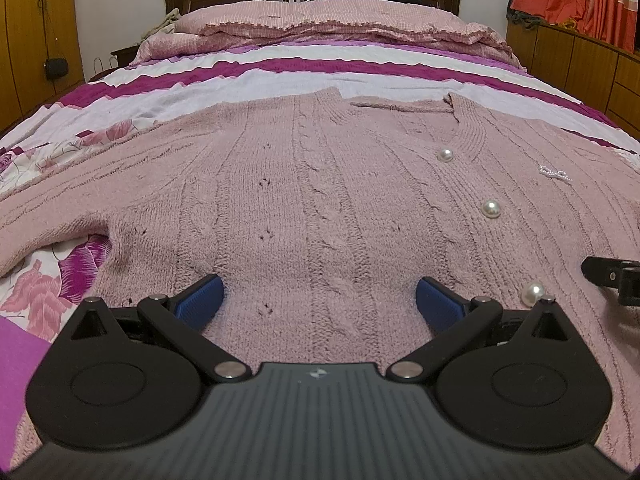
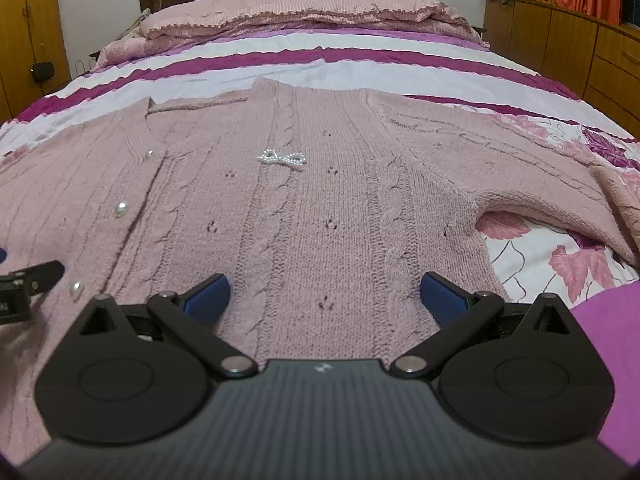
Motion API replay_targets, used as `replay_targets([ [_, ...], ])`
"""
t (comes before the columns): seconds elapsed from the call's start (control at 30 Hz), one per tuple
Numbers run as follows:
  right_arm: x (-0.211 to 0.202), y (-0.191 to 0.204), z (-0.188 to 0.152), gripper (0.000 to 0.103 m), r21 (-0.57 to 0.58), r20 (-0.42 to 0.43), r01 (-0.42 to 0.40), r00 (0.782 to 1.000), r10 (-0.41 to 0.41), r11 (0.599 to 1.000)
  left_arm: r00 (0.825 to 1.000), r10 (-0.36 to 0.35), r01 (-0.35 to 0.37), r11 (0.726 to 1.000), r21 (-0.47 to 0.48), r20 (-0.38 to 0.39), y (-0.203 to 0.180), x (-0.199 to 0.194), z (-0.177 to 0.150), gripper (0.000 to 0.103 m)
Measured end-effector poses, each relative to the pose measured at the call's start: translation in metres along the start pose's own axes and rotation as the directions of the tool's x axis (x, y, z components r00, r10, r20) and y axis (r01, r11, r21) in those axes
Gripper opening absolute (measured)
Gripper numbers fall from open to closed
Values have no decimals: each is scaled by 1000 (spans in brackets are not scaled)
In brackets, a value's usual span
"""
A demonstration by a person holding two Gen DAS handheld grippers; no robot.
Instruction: Fold small clothes
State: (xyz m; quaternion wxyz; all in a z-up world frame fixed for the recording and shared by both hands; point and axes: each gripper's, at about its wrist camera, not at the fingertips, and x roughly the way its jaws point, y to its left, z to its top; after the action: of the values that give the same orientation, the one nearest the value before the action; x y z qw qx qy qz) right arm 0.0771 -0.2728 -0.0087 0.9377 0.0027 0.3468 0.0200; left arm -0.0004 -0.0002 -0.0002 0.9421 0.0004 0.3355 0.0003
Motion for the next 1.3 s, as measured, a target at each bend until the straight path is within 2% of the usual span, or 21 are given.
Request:
replay_targets([
  [0.23, 1, 1, 9, 103, 3, -34, 1, 999, -1, 1000, 1000, -1, 1, 1000, -2, -10, 2, -1, 6, 103],
  [0.4, 1, 1, 1, 103, 3, -4, 1, 1000, -1, 1000, 1000, 4, -4, 1000, 3, -8, 1, 2, 6, 103],
  [0.6, 1, 1, 3, 103, 6, -16, 0, 1000, 0, 1000, 1000, 2, -2, 1000, -2, -12, 1, 2, 5, 103],
  [0.8, -1, 3, 8, 103, -2, -30, 6, 1000, -6, 1000, 999, 0, -1, 1000, -14, -53, 3, 3, 12, 103],
  [0.93, -9, 0, 14, 103, 4, -42, -31, 999, 32, 999, 997, 1, -3, 1000, -19, -77, 4, 3, 20, 103],
  [1.1, -33, -14, 17, 103, -22, 0, -59, 998, 59, 998, 997, -31, 27, 998, -49, -74, 8, -9, 29, 103],
  [1.3, -57, -54, 20, 103, -53, 60, 3, 998, 0, 999, 998, -28, 25, 999, -43, -60, 5, -26, 36, 103],
])
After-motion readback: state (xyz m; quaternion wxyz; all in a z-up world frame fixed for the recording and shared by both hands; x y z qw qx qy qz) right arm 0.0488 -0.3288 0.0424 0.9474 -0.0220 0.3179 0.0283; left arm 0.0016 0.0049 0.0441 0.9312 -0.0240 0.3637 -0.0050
